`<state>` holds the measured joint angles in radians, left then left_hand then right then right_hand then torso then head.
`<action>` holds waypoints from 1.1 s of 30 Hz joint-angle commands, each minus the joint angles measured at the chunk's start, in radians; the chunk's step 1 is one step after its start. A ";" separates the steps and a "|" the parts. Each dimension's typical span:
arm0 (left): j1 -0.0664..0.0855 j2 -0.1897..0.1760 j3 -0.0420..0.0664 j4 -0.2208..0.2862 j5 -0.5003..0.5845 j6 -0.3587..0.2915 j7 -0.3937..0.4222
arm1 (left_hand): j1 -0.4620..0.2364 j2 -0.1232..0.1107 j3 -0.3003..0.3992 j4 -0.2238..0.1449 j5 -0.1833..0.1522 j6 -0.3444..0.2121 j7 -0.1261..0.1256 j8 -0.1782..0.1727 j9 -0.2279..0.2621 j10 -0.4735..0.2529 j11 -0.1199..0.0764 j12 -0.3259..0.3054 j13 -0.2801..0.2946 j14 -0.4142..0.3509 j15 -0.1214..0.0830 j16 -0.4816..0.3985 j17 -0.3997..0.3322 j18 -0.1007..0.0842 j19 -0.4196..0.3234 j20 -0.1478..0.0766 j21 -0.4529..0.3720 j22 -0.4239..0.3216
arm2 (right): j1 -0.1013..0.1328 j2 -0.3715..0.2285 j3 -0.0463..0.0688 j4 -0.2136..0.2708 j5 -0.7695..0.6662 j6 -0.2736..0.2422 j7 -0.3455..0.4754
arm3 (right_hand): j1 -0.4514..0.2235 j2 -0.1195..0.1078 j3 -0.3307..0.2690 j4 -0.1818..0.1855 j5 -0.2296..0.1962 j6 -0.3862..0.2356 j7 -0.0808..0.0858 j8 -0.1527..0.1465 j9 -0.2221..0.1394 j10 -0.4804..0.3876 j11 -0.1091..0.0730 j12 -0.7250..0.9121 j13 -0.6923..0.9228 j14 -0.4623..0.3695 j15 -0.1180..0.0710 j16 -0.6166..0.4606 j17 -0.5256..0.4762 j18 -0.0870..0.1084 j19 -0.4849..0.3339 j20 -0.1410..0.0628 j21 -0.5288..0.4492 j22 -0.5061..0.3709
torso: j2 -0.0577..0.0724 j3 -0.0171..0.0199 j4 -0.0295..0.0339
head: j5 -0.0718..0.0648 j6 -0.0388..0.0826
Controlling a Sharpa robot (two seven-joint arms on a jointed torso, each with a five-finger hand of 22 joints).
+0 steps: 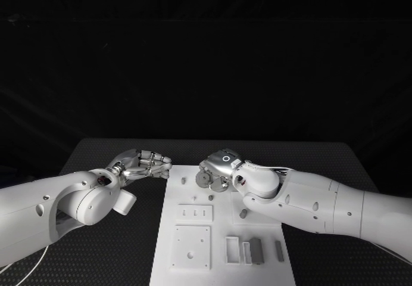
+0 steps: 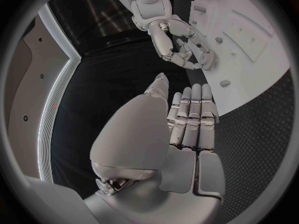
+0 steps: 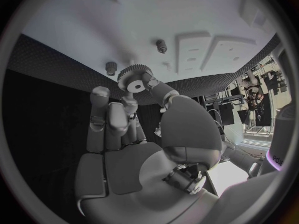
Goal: Assemble the parts on the task board
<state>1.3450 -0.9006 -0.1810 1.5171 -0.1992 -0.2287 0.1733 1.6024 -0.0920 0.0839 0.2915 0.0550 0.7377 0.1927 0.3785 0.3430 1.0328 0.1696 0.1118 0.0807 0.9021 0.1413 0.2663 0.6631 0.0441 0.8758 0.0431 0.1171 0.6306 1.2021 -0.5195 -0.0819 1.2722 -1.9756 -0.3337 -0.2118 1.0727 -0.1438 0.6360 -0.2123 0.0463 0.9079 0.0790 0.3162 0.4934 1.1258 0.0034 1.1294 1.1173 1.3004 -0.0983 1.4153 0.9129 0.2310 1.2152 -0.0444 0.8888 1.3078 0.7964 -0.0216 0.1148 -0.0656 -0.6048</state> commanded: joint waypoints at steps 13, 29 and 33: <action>0.001 0.002 0.001 0.000 -0.003 0.010 0.010 | -0.006 -0.007 0.005 -0.002 -0.002 -0.003 0.017 -0.005 -0.001 0.000 0.004 -0.007 -0.001 -0.002 0.006 -0.005 0.002 -0.006 -0.001 0.004 -0.007 -0.002 | -0.014 0.024 -0.008 -0.037 -0.031 0.041 -0.019 | -0.008 -0.011 0.005 0.007 0.002 0.037 0.037 0.003 0.019 0.007 0.001 -0.004 -0.002 0.001 -0.005 0.005 -0.002 0.031 0.007 -0.003 0.003 0.016 | 0.000 0.0008 -0.0029 | 0.006 -0.004; 0.001 0.004 0.001 0.001 -0.003 0.012 0.009 | -0.006 -0.008 0.006 -0.002 -0.002 -0.003 0.017 -0.006 -0.001 0.001 0.004 -0.008 -0.002 -0.002 0.006 -0.006 0.003 -0.006 0.000 0.004 -0.007 -0.002 | -0.014 0.036 -0.009 -0.052 -0.028 0.038 -0.022 | -0.009 -0.013 0.006 0.008 0.002 0.036 0.037 0.002 0.019 0.006 0.001 -0.006 -0.003 0.000 -0.005 0.004 -0.003 0.031 0.006 -0.003 0.002 0.016 | 0.000 0.0016 -0.0025 | 0.007 -0.004; 0.001 0.004 0.001 0.000 -0.003 0.012 0.010 | -0.006 -0.007 0.006 -0.002 -0.002 -0.003 0.017 -0.006 -0.001 0.001 0.004 -0.008 -0.002 -0.002 0.006 -0.006 0.003 -0.006 0.000 0.004 -0.007 -0.002 | -0.014 0.044 -0.009 -0.059 -0.020 0.043 -0.016 | -0.009 -0.017 0.008 0.010 0.002 0.030 0.039 -0.002 0.018 0.004 0.002 -0.008 -0.003 -0.001 -0.004 0.003 -0.004 0.031 0.005 -0.003 0.001 0.015 | 0.000 0.0017 -0.0025 | 0.007 -0.004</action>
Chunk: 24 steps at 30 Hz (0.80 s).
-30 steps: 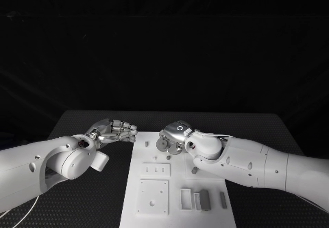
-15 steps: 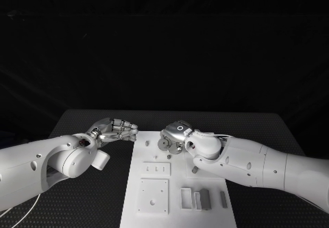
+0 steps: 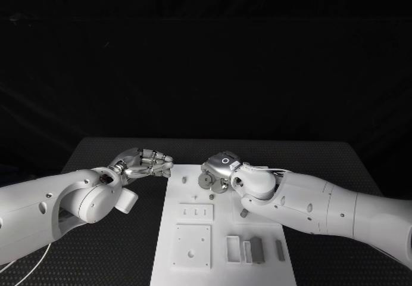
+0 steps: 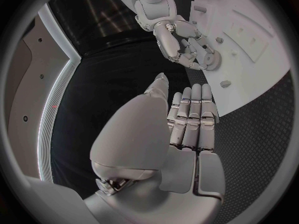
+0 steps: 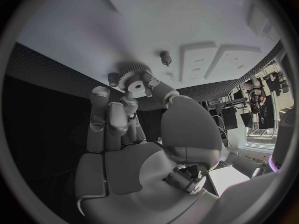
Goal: Assemble the parts on the task board
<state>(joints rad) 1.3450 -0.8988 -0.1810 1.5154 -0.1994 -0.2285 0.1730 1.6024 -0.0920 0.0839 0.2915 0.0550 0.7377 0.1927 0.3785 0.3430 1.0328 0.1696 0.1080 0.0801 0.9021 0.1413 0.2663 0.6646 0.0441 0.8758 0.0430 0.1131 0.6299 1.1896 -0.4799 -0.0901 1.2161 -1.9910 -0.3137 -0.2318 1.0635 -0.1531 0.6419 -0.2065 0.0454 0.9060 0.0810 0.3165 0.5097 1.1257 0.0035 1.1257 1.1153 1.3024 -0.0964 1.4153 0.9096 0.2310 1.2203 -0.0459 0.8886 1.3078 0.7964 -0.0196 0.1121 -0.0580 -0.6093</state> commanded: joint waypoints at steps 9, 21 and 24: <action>0.001 0.001 0.001 0.002 -0.003 0.012 0.009 | -0.006 -0.008 0.006 -0.002 -0.002 -0.003 0.017 -0.006 -0.001 0.001 0.004 -0.005 -0.001 -0.002 0.006 -0.007 0.001 -0.006 0.000 0.004 -0.004 -0.001 | -0.002 0.007 -0.007 -0.013 0.012 0.028 0.006 | 0.000 -0.047 0.011 0.021 0.003 -0.032 0.056 -0.042 -0.014 -0.004 0.020 -0.011 -0.002 -0.004 0.011 0.002 -0.005 0.031 0.000 -0.003 -0.004 0.014 | -0.001 -0.0011 -0.0001 | 0.000 -0.002; 0.001 -0.001 0.001 0.000 -0.003 0.010 0.010 | -0.006 -0.008 0.005 -0.002 -0.002 -0.003 0.018 -0.006 -0.001 0.001 0.004 -0.005 -0.001 -0.002 0.006 -0.007 0.002 -0.006 0.000 0.004 -0.004 -0.001 | -0.002 -0.033 -0.007 0.024 0.029 -0.024 0.002 | -0.002 -0.098 0.018 0.067 0.003 -0.128 0.084 -0.092 -0.033 -0.021 0.047 -0.009 0.002 -0.006 0.037 0.006 -0.006 0.031 0.003 -0.006 -0.008 0.014 | 0.000 0.0000 0.0003 | 0.001 -0.003; 0.001 -0.002 0.001 0.000 -0.003 0.009 0.010 | -0.006 -0.008 0.005 -0.002 -0.002 -0.003 0.018 -0.006 -0.001 0.001 0.004 -0.005 -0.001 -0.002 0.006 -0.007 0.002 -0.006 0.000 0.004 -0.004 -0.001 | -0.002 -0.058 -0.007 0.050 0.041 -0.027 0.002 | 0.000 -0.099 0.019 0.072 0.003 -0.124 0.085 -0.089 -0.031 -0.021 0.047 -0.007 0.002 -0.005 0.037 0.007 -0.006 0.031 0.004 -0.007 -0.008 0.015 | -0.001 0.0010 -0.0014 | 0.002 -0.002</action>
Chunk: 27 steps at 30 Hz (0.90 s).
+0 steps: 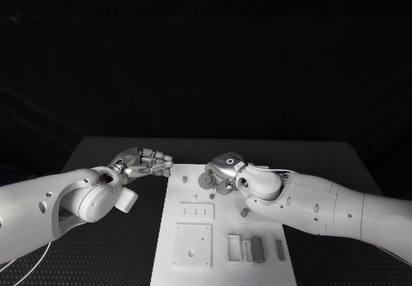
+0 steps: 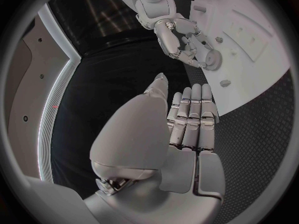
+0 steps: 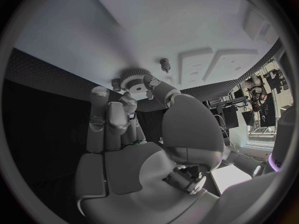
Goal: Assemble the parts on the task board
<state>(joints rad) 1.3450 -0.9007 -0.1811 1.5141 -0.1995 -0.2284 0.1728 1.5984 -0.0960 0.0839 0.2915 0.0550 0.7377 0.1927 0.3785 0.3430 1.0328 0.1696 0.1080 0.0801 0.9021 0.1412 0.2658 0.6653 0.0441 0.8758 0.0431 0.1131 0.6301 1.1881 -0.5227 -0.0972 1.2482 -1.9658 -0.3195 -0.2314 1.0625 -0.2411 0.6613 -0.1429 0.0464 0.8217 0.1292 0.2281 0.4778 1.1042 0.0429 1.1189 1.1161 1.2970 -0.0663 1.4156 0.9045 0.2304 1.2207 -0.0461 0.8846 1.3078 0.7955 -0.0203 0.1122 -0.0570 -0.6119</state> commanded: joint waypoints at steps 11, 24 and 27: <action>0.001 -0.003 0.001 0.004 -0.003 0.008 0.009 | -0.003 -0.005 0.005 -0.002 -0.002 -0.004 0.018 -0.007 -0.001 0.000 0.005 -0.006 -0.002 -0.002 0.006 -0.007 0.001 -0.006 0.000 0.004 -0.005 -0.001 | 0.007 -0.030 0.002 0.030 0.067 0.011 0.019 | 0.006 0.004 0.002 0.026 0.002 -0.020 0.032 0.014 0.009 0.003 0.004 0.006 0.003 0.000 0.004 0.011 -0.001 0.031 0.006 -0.008 -0.003 0.016 | 0.002 0.0021 -0.0024 | -0.002 0.004; 0.001 0.000 0.001 0.004 -0.003 0.008 0.008 | -0.004 -0.005 0.005 -0.002 -0.002 -0.005 0.020 -0.008 -0.002 0.000 0.005 -0.008 -0.002 -0.002 0.006 -0.008 0.002 -0.006 0.000 0.004 -0.005 -0.002 | 0.007 0.011 0.002 -0.034 0.126 0.123 0.031 | 0.013 0.067 -0.018 0.017 0.002 -0.059 -0.005 0.003 0.009 0.000 -0.031 0.002 0.000 -0.006 -0.030 0.008 -0.005 0.031 -0.007 -0.006 -0.004 0.019 | 0.000 -0.0017 0.0015 | -0.004 0.000; 0.001 -0.001 0.001 0.004 -0.003 0.008 0.007 | -0.005 -0.005 0.005 -0.002 -0.002 -0.006 0.020 -0.008 -0.002 -0.001 0.006 -0.008 -0.002 -0.002 0.006 -0.008 0.002 -0.006 0.000 0.004 -0.005 -0.002 | 0.007 0.021 0.002 -0.051 0.161 0.161 0.042 | 0.011 0.075 -0.025 0.011 0.002 -0.074 -0.010 -0.002 0.008 -0.002 -0.036 0.000 0.000 -0.009 -0.034 0.008 -0.005 0.031 -0.010 -0.004 -0.004 0.019 | 0.000 -0.0021 0.0017 | -0.004 -0.001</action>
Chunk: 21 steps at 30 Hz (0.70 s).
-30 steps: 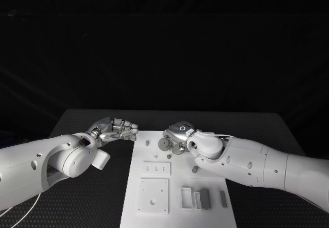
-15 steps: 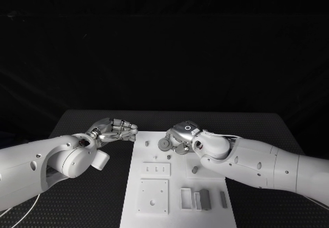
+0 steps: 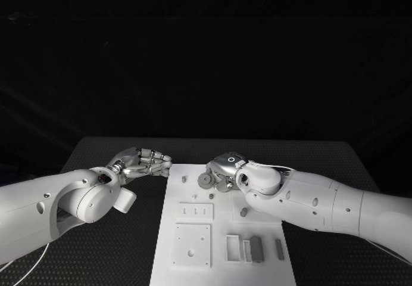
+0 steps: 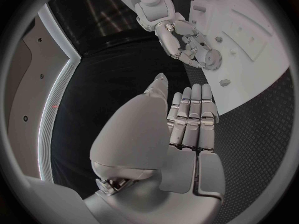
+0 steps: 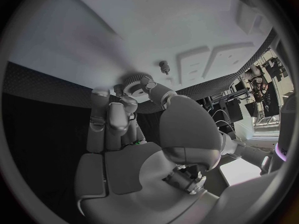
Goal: Assemble the parts on the task board
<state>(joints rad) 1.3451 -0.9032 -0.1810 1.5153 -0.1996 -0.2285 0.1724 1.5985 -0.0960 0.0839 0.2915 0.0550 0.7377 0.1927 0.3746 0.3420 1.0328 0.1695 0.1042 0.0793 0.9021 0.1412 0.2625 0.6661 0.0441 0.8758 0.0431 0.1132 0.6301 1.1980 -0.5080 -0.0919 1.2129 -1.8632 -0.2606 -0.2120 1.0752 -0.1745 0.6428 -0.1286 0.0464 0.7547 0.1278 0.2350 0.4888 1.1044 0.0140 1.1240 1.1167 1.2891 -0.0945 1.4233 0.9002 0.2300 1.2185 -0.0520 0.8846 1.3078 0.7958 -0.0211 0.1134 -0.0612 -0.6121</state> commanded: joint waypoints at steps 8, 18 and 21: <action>0.001 -0.001 0.001 0.005 -0.003 0.006 0.007 | -0.005 -0.005 0.005 -0.002 -0.002 -0.006 0.021 -0.005 -0.001 -0.001 0.006 -0.005 -0.001 -0.002 0.006 -0.005 0.001 -0.006 0.000 0.004 -0.005 -0.002 | -0.003 0.003 -0.003 -0.010 0.084 0.108 0.039 | -0.005 0.009 -0.012 -0.010 0.002 -0.028 -0.012 -0.015 -0.004 -0.006 -0.010 -0.006 0.000 -0.005 -0.009 -0.001 -0.002 0.032 -0.013 0.003 -0.005 0.019 | 0.000 -0.0006 -0.0010 | 0.001 -0.001; 0.001 -0.004 0.001 0.007 -0.003 0.002 0.006 | -0.004 -0.005 0.006 -0.002 -0.002 -0.007 0.022 -0.005 -0.001 -0.001 0.006 -0.005 -0.001 -0.002 0.006 -0.006 0.002 -0.006 0.000 0.004 -0.006 -0.002 | -0.003 -0.021 -0.003 0.014 0.088 0.064 0.040 | -0.013 0.019 -0.016 -0.011 0.002 -0.003 -0.009 0.004 0.007 -0.005 -0.008 -0.004 0.003 -0.005 -0.008 0.000 -0.001 0.032 -0.013 0.003 -0.003 0.019 | 0.000 0.0018 -0.0018 | 0.002 -0.001; 0.001 -0.005 0.001 0.007 -0.003 0.002 0.007 | -0.003 -0.005 0.006 -0.002 -0.002 -0.007 0.022 -0.006 -0.001 -0.001 0.006 -0.006 -0.002 -0.002 0.006 -0.006 0.002 -0.006 0.000 0.004 -0.006 -0.002 | -0.001 -0.038 -0.003 0.030 0.079 0.007 0.041 | -0.012 0.019 -0.016 -0.012 0.002 -0.001 -0.008 0.005 0.008 -0.004 -0.007 -0.003 0.003 -0.004 -0.007 0.001 -0.001 0.032 -0.012 0.003 -0.002 0.019 | 0.000 0.0018 -0.0037 | 0.003 0.001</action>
<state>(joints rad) 1.3451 -0.9086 -0.1809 1.5196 -0.1996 -0.2293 0.1718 1.5985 -0.0960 0.0839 0.2915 0.0550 0.7377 0.1927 0.3746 0.3422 1.0328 0.1695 0.1042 0.0794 0.9021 0.1412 0.2625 0.6667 0.0440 0.8758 0.0431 0.1132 0.6302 1.1991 -0.5393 -0.0935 1.2364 -1.7822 -0.2169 -0.1811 1.0634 -0.1628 0.6320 -0.1394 0.0464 0.7499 0.1232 0.2424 0.4985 1.0972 0.0069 1.1213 1.1187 1.2855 -0.0982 1.4233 0.9003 0.2325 1.2111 -0.0481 0.8846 1.3078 0.7956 -0.0198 0.1112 -0.0589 -0.6126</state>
